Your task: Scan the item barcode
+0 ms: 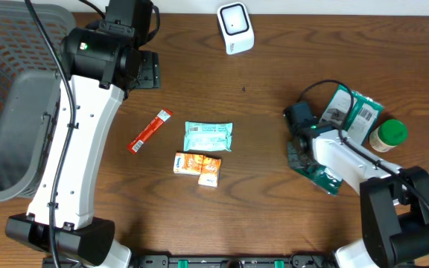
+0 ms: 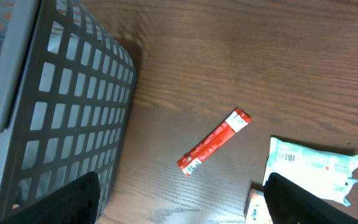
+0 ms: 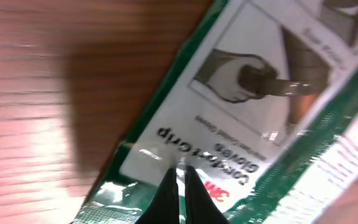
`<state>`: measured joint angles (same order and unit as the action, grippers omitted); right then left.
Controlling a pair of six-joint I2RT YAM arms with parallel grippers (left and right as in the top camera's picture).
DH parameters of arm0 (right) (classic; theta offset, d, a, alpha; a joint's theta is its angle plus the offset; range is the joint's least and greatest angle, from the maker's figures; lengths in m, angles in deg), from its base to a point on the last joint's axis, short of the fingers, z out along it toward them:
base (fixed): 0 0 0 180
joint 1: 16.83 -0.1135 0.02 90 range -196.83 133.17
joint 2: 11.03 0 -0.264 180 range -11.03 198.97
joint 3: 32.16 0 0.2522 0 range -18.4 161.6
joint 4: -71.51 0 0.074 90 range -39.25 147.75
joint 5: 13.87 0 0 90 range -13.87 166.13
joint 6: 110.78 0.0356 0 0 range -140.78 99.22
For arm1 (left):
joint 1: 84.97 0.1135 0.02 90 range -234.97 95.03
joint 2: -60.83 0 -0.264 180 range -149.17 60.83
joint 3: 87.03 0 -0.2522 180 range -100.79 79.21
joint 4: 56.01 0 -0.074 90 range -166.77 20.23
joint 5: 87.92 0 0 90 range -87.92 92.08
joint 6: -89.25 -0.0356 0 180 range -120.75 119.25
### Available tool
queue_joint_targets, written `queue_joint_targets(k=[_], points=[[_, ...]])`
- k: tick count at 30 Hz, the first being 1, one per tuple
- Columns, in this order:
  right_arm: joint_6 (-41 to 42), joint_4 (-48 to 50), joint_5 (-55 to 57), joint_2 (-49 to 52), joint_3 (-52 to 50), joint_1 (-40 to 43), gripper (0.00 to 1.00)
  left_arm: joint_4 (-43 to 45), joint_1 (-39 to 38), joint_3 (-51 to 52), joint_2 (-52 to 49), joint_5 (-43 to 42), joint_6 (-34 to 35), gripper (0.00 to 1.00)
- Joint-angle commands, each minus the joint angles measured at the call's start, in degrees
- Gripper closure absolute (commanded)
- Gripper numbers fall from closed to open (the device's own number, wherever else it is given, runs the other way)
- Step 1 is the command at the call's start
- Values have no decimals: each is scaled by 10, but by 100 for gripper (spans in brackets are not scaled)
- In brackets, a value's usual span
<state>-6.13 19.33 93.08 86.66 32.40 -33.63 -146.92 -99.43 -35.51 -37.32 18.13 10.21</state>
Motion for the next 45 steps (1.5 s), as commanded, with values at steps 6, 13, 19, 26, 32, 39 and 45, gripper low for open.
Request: queue_joint_targets(k=[6, 13, 19, 26, 32, 39, 45], points=[[-75, -11, 119, -3, 7, 61, 99, -2, 0, 3, -6, 10, 7, 15], [-75, 45, -122, -3, 7, 67, 99, -2, 0, 3, -6, 10, 7, 15], [-75, 66, -176, -3, 7, 66, 99, -2, 0, 3, -6, 10, 7, 15], [-75, 29, -103, -3, 7, 66, 93, -2, 0, 3, -6, 10, 7, 15], [-10, -16, 105, -3, 7, 67, 92, -2, 0, 3, -6, 10, 7, 15], [-19, -66, 34, -3, 70, 54, 91, -2, 0, 3, -6, 10, 7, 15], [-19, -106, -127, -3, 159, 41, 87, -2, 0, 3, -6, 10, 7, 15]])
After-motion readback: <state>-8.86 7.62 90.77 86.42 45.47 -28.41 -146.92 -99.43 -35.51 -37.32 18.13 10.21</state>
